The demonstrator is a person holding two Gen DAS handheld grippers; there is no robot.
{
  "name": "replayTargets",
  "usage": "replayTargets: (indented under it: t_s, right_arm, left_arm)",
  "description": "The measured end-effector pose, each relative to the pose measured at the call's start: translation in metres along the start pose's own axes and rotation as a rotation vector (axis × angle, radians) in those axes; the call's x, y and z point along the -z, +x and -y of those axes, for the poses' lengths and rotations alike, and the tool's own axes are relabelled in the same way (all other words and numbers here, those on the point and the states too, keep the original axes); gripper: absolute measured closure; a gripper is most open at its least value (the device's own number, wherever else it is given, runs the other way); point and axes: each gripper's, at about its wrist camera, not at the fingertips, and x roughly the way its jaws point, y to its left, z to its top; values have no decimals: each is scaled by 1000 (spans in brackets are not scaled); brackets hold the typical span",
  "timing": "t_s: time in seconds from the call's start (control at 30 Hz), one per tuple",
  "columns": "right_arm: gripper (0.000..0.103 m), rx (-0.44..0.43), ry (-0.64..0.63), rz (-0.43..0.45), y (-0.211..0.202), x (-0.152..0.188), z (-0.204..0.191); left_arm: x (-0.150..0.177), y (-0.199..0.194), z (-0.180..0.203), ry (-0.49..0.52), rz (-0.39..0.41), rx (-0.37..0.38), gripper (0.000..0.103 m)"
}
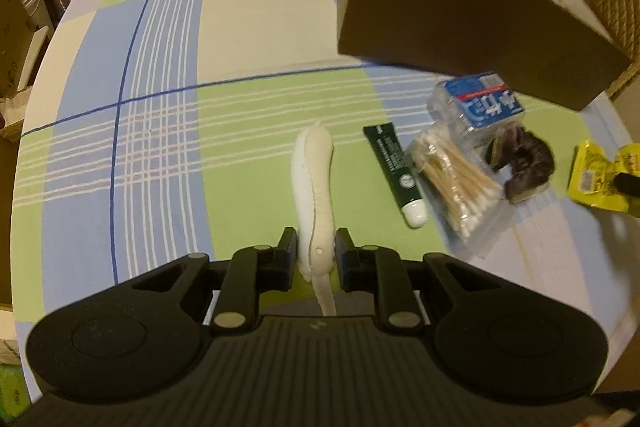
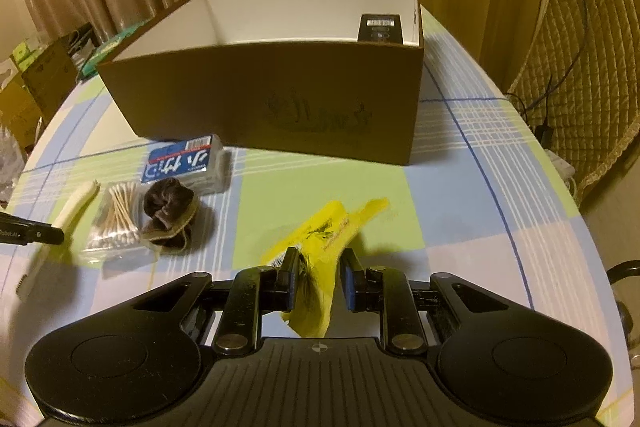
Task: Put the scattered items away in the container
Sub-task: 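Carry the white stick with the left gripper while the right gripper carries the yellow packet into the box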
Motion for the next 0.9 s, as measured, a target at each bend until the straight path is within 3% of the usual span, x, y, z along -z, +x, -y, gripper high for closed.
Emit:
replayTargets:
  t_s: [0.9]
  right_arm:
    - [85,-83,-29,132,-43,-36,-22]
  left_arm:
    - [-33,-63,16,32,175,94,87]
